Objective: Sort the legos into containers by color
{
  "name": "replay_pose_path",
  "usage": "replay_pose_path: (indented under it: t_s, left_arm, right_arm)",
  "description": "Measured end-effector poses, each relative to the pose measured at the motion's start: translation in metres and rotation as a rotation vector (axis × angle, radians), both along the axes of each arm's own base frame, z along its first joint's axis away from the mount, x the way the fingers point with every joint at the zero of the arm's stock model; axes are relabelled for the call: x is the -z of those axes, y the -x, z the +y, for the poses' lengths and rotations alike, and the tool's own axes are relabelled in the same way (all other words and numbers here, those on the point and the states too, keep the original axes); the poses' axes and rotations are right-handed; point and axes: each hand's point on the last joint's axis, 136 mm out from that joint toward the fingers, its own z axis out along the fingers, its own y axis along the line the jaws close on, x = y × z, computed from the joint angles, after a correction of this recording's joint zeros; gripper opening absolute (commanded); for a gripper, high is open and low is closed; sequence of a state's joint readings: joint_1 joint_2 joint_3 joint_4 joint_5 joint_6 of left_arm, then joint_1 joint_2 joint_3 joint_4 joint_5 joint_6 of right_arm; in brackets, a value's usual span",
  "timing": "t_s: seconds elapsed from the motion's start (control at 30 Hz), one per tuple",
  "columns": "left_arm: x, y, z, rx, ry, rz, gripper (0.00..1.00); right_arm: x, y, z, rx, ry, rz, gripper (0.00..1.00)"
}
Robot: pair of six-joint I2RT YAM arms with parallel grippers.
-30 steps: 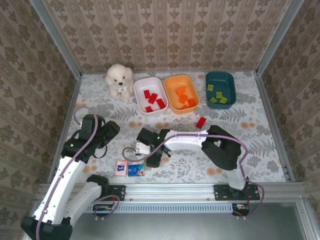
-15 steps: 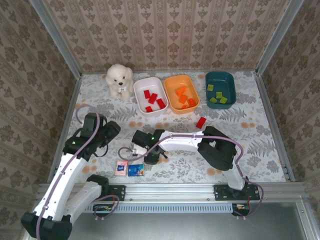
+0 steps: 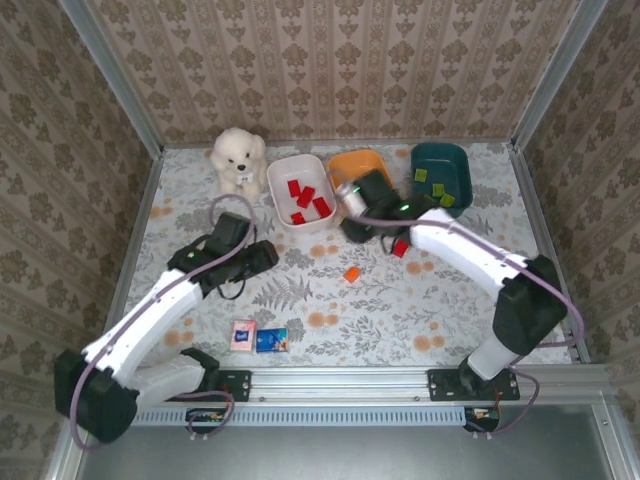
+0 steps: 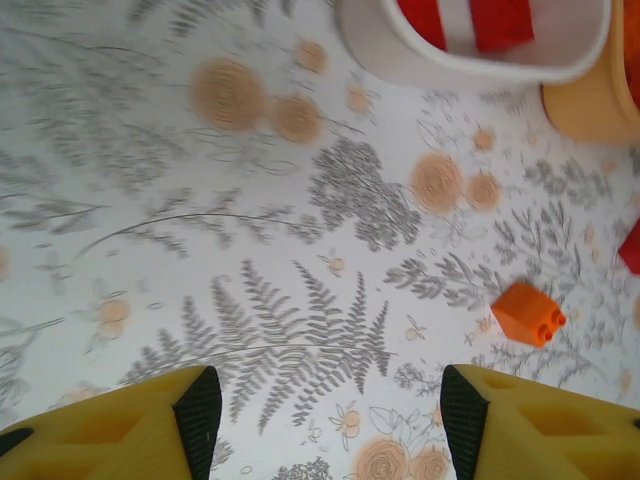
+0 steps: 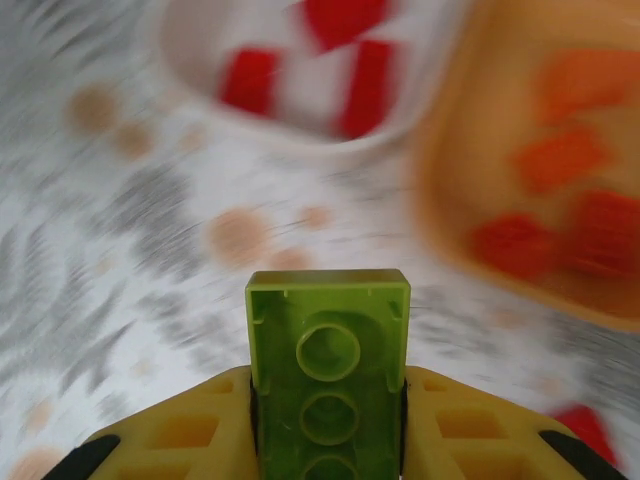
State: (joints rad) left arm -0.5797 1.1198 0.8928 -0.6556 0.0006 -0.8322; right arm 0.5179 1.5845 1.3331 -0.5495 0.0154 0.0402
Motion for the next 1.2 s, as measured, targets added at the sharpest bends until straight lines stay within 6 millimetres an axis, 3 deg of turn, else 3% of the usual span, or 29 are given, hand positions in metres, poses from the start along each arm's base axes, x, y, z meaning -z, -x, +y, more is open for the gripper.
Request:
replay_pose_path:
  t_s: [0.13, 0.23, 0.33, 0.47, 0.6, 0.87, 1.2]
  left_arm:
    - [0.002, -0.019, -0.046, 0.151, -0.020, 0.004, 0.64]
    - [0.000, -0.034, -0.079, 0.243, -0.018, -0.007, 0.64]
    - [-0.002, -0.046, -0.106, 0.325, -0.019, -0.017, 0.64]
    - [-0.003, -0.057, -0.138, 0.424, -0.017, -0.031, 0.64]
    - [-0.001, -0.065, -0.160, 0.502, -0.023, -0.039, 0.64]
    - [0.014, -0.073, -0.191, 0.628, -0.047, -0.032, 0.64]
    - [0.020, -0.075, -0.225, 0.722, -0.050, -0.038, 0.65]
  right_arm:
    - [0.003, -0.048, -0.094, 0.325, -0.064, 0.021, 0.28]
    - [0.015, -0.080, -0.140, 0.498, -0.095, 0.063, 0.28]
    - [0.023, -0.114, -0.166, 0.606, -0.117, 0.084, 0.29]
    - [0.037, -0.157, -0.193, 0.720, -0.148, 0.105, 0.30]
    - [0.058, -0.184, -0.216, 0.809, -0.171, 0.136, 0.31]
    - [0.094, -0.215, -0.250, 0.913, -0.182, 0.183, 0.33]
    - [0.123, -0.231, -0.262, 0.959, -0.189, 0.219, 0.43]
